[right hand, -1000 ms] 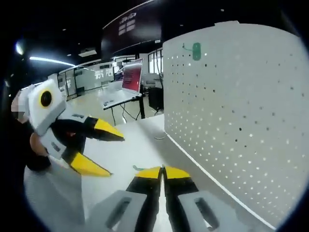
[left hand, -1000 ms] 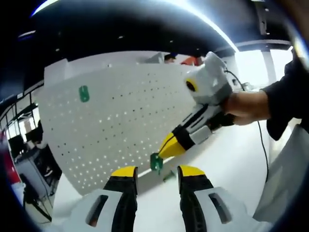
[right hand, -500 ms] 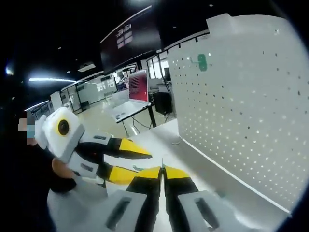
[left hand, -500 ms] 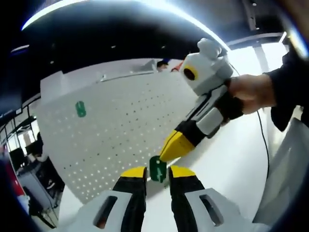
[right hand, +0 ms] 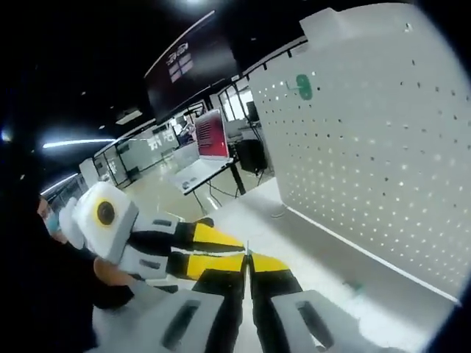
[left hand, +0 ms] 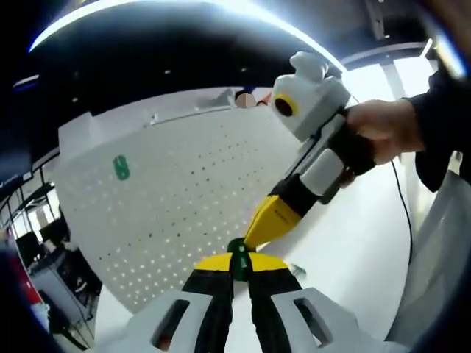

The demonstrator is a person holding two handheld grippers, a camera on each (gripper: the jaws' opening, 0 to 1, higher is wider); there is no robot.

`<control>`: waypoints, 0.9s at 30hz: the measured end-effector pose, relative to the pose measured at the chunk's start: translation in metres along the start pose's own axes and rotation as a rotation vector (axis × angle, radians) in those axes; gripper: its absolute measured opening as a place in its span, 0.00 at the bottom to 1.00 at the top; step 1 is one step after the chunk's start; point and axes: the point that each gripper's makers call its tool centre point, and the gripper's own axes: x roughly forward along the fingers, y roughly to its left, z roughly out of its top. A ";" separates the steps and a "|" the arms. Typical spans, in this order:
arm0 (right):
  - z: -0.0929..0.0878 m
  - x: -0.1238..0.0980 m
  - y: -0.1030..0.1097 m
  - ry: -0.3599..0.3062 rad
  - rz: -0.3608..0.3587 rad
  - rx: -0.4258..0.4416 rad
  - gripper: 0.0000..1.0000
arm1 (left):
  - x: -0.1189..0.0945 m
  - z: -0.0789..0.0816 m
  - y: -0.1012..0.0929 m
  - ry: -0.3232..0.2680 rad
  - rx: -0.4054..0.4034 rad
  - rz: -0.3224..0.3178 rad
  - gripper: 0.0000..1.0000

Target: Insert the hook assembly into the mounting plate slot until the hook locks in place.

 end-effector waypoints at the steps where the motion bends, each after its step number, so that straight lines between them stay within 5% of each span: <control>1: 0.000 0.000 0.000 -0.001 0.002 0.005 0.00 | 0.000 0.000 0.000 -0.002 -0.007 -0.002 0.08; 16: -0.002 -0.002 0.004 0.007 -0.003 -0.001 0.00 | 0.000 0.000 -0.006 -0.006 -0.002 -0.016 0.03; 27: 0.008 -0.005 0.010 -0.040 -0.013 -0.038 0.01 | -0.004 0.003 0.006 -0.030 -0.096 0.022 0.02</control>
